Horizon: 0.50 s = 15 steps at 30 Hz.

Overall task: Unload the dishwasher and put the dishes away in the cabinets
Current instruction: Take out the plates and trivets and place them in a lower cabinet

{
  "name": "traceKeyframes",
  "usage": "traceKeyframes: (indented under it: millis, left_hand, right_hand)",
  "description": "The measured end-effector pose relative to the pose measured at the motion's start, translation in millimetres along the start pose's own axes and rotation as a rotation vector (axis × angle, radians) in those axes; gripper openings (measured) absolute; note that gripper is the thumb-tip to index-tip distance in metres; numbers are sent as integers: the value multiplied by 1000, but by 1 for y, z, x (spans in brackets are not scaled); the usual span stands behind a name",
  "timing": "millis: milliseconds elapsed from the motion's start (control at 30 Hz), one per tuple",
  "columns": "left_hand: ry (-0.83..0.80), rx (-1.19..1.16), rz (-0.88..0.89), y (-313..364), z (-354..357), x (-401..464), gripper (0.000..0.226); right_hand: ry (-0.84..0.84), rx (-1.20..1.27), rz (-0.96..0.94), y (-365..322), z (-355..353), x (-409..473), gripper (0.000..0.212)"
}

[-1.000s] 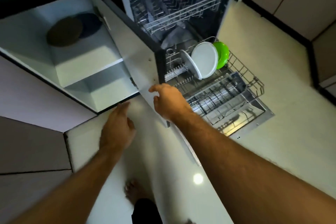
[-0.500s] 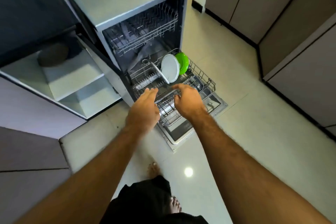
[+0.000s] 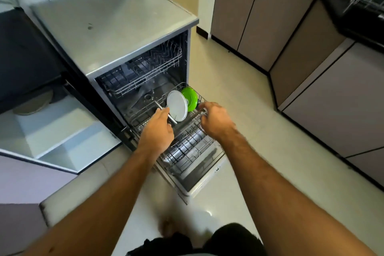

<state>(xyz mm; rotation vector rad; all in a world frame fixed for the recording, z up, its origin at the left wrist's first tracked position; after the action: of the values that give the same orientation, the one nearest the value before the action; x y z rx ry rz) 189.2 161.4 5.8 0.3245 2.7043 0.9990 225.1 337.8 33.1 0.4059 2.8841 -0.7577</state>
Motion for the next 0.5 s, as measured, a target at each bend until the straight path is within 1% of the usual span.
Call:
traceKeyframes:
  millis: [167, 267, 400, 500]
  left_hand:
    - [16, -22, -19, -4, 10, 28, 58]
    - [26, -42, -57, -2, 17, 52, 56]
    - [92, -62, -128, 1, 26, 88, 54]
    - [135, -82, -198, 3, 36, 107, 55]
  right_hand:
    - [-49, -35, -15, 9, 3, 41, 37]
    - [-81, -67, -58, 14, 4, 75, 41]
    - [-132, -132, -143, 17, 8, 127, 42]
    - [-168, -134, -186, 25, 14, 161, 41]
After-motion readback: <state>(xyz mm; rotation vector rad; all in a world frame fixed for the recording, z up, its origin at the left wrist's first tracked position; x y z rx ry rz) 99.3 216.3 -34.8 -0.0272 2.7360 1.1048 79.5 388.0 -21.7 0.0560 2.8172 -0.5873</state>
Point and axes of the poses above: each hand's wrist, its own x-axis towards the middle knuckle, its own z-axis out of the palm, y = z × x, the point moved 6 cm from there along x, towards the middle knuckle, and after that the axes turned 9 degrees about -x, right-handed, at the moved point
